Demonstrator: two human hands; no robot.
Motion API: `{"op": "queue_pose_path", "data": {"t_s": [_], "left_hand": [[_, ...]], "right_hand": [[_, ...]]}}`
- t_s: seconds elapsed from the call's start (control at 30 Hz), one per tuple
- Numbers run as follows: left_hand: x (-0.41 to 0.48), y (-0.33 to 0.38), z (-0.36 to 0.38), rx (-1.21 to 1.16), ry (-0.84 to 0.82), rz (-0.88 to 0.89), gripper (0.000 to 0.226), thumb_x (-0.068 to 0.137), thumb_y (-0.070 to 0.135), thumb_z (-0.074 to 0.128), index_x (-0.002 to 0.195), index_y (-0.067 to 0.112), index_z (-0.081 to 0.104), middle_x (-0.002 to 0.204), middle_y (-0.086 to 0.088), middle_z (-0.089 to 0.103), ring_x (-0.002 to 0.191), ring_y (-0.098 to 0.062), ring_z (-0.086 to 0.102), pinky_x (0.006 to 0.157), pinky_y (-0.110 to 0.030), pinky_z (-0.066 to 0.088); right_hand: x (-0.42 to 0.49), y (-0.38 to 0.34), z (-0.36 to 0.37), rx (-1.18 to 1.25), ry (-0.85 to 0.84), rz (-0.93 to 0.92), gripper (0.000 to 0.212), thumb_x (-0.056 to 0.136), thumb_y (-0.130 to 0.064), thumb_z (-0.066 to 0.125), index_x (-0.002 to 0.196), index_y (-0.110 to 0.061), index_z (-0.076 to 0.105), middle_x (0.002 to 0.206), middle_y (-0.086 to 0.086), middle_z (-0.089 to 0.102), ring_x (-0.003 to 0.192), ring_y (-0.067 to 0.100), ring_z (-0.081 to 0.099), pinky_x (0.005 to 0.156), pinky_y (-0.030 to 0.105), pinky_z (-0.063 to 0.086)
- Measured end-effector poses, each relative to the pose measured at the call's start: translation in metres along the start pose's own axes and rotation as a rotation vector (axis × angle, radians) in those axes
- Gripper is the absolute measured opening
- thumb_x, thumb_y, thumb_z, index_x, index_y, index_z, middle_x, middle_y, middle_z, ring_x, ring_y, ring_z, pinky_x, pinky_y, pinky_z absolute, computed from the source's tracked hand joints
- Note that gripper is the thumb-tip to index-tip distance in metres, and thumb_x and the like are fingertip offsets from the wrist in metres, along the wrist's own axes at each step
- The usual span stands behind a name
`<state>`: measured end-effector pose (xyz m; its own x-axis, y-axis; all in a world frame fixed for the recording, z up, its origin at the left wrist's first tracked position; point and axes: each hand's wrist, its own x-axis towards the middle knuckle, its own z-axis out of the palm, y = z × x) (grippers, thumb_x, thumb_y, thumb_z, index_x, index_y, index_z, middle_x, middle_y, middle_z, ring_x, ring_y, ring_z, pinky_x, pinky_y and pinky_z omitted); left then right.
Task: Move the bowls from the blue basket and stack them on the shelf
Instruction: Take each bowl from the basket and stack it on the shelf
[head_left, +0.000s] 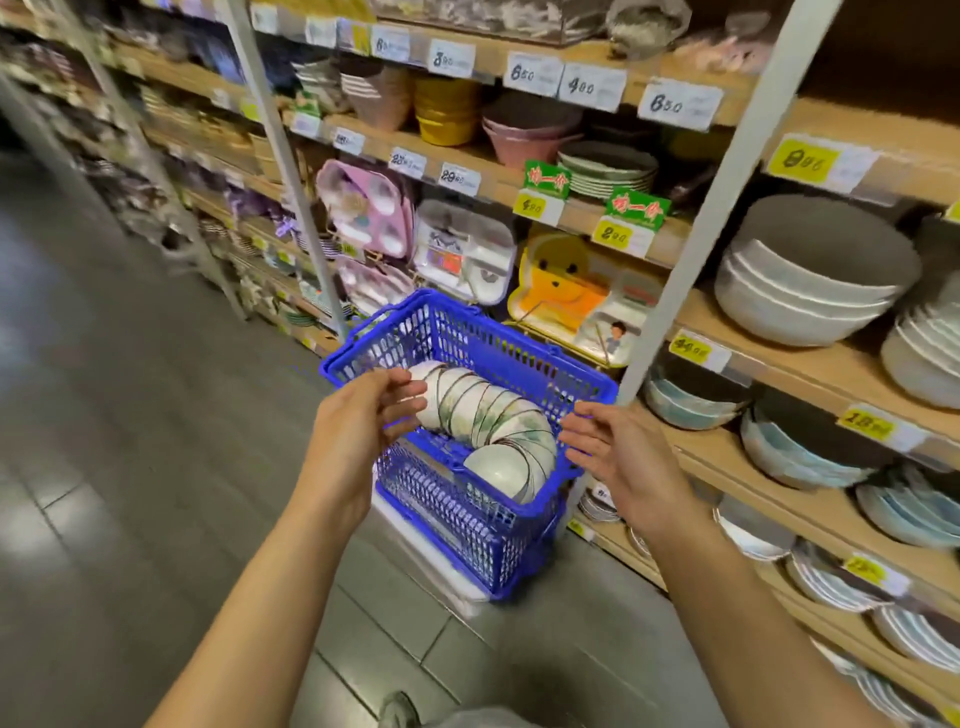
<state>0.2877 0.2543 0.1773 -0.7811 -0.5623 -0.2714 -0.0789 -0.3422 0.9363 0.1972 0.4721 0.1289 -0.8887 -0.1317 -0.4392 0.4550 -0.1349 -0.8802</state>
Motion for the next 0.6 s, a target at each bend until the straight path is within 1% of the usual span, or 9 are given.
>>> {"op": "queue_pose_path", "data": {"t_s": [0.07,0.17,0.27,0.3,0.37,0.43,0.53,0.6], "left_hand": [[0.019,0.006,-0.022,0.024,-0.012,-0.035,0.02,0.096,0.012,0.047,0.094,0.007,0.067,0.08,-0.004,0.075,0.071,-0.014,0.069,0.074,-0.028,0.054],[0.047,0.012,-0.048,0.06,-0.039,-0.068,0.02,0.096,0.012,0.048,0.092,0.009,0.066,0.081,-0.005,0.075,0.072,-0.014,0.069,0.074,-0.029,0.053],[0.075,0.014,-0.065,0.113,-0.1,-0.095,0.02,0.096,0.013,0.047,0.092,0.01,0.067,0.08,-0.004,0.075,0.071,-0.013,0.069,0.074,-0.029,0.054],[0.083,0.013,-0.068,0.144,-0.12,-0.109,0.02,0.096,0.013,0.048,0.091,0.011,0.067,0.081,-0.004,0.075,0.072,-0.014,0.069,0.075,-0.03,0.054],[0.101,0.011,-0.07,0.193,-0.155,-0.144,0.02,0.096,0.014,0.048,0.092,0.012,0.068,0.084,-0.005,0.075,0.074,-0.015,0.069,0.075,-0.03,0.055],[0.12,0.007,-0.07,0.217,-0.192,-0.169,0.02,0.096,0.015,0.049,0.094,0.012,0.069,0.086,-0.005,0.076,0.074,-0.015,0.069,0.074,-0.03,0.055],[0.149,0.001,-0.061,0.237,-0.234,-0.194,0.019,0.096,0.016,0.05,0.094,0.011,0.068,0.085,-0.004,0.076,0.072,-0.012,0.07,0.071,-0.028,0.055],[0.169,-0.004,-0.05,0.248,-0.249,-0.214,0.019,0.096,0.016,0.05,0.094,0.011,0.068,0.084,-0.004,0.076,0.072,-0.012,0.071,0.072,-0.028,0.055]], "right_hand": [[0.007,0.009,0.022,-0.003,0.033,0.023,0.02,0.097,-0.017,0.049,0.092,-0.011,0.067,0.079,0.005,0.076,0.077,0.019,0.071,0.074,0.03,0.055],[0.017,0.022,0.049,0.002,0.093,0.043,0.021,0.098,-0.017,0.047,0.092,-0.012,0.067,0.083,0.006,0.075,0.081,0.02,0.071,0.079,0.032,0.054],[0.023,0.033,0.067,-0.015,0.155,0.063,0.02,0.098,-0.018,0.047,0.094,-0.013,0.066,0.085,0.005,0.074,0.081,0.018,0.071,0.075,0.03,0.055],[0.025,0.036,0.07,-0.021,0.174,0.071,0.02,0.098,-0.018,0.047,0.094,-0.013,0.066,0.087,0.006,0.075,0.082,0.019,0.071,0.075,0.031,0.056],[0.03,0.04,0.074,-0.024,0.219,0.086,0.019,0.098,-0.018,0.048,0.095,-0.013,0.066,0.089,0.006,0.075,0.085,0.02,0.071,0.079,0.033,0.057],[0.038,0.042,0.077,-0.02,0.261,0.097,0.018,0.097,-0.017,0.049,0.096,-0.013,0.067,0.09,0.007,0.075,0.085,0.02,0.071,0.079,0.034,0.056],[0.056,0.045,0.077,-0.006,0.281,0.116,0.017,0.097,-0.016,0.05,0.096,-0.012,0.067,0.092,0.008,0.074,0.085,0.021,0.07,0.08,0.034,0.054],[0.072,0.046,0.076,0.004,0.288,0.138,0.017,0.097,-0.016,0.049,0.096,-0.012,0.066,0.092,0.008,0.074,0.083,0.021,0.069,0.076,0.031,0.054]]}}
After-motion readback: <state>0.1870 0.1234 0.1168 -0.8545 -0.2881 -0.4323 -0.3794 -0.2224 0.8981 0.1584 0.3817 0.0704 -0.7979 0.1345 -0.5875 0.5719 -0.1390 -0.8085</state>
